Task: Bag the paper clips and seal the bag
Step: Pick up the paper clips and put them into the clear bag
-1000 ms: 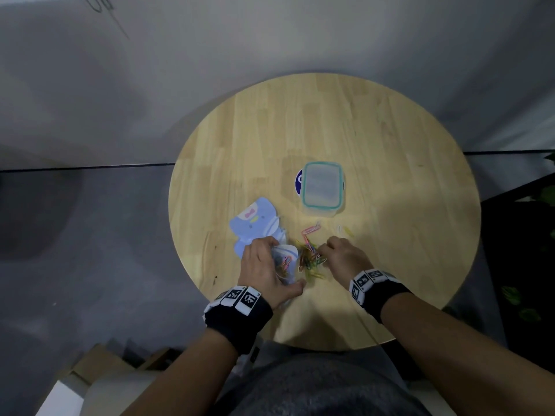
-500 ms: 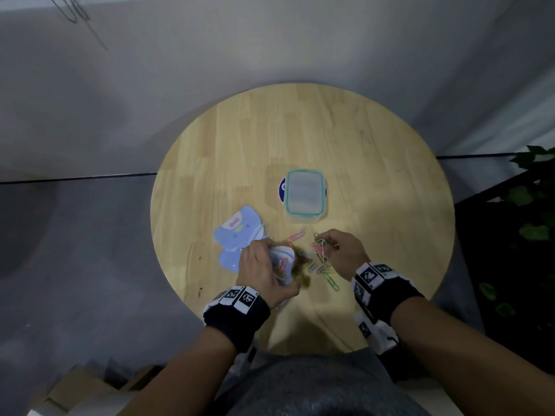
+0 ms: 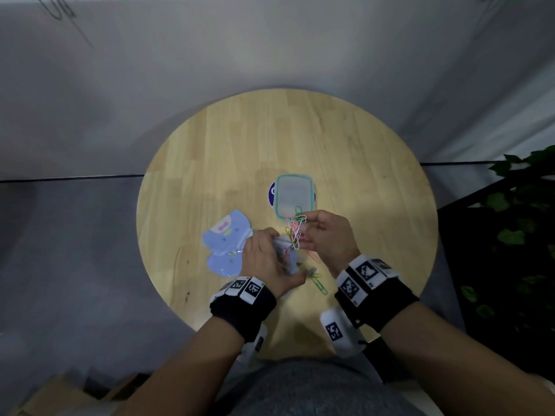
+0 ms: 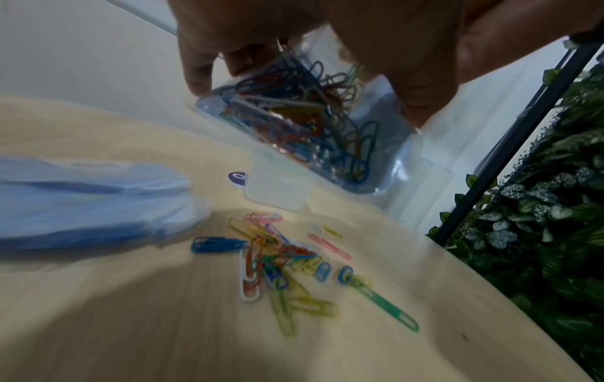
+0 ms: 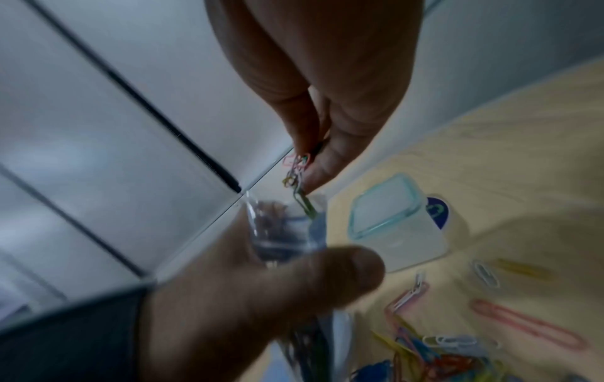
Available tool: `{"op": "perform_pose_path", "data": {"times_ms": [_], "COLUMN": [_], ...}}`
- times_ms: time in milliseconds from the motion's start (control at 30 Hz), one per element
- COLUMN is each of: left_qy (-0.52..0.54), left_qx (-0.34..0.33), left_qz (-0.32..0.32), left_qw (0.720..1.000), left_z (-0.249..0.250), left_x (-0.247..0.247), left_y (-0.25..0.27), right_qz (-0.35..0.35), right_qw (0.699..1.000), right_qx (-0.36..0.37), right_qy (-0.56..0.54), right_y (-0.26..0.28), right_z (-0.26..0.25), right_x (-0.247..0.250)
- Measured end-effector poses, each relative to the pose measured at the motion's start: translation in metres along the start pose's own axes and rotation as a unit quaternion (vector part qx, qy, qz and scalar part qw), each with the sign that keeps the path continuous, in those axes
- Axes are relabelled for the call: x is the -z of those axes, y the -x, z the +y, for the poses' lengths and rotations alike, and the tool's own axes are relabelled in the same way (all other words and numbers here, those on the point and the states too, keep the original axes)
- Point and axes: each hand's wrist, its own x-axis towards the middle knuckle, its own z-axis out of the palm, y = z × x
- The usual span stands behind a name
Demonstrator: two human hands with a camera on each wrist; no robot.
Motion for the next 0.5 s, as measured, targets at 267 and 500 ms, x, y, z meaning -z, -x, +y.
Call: {"op": "perform_pose_path", "data": {"times_ms": [267, 500], "left_qy": [0.033, 0.053], "left_qx": [0.011, -0.046], "left_qz": [0.065, 0.087], "left_qw": [0.997, 0.994], "left_z": [0.015, 0.025], "left_x": [0.006, 0.014], "left_y": [-0.019, -0.025], "right_qz": [0.053, -0.056], "right_qw": [0.974, 0.921], "right_qx": [0.113, 0.144], "right_qy": [0.190, 0.357], "right_y": [0.008, 0.021], "right_z": [0.005, -0.012], "right_x": [-0.011, -0.007]}}
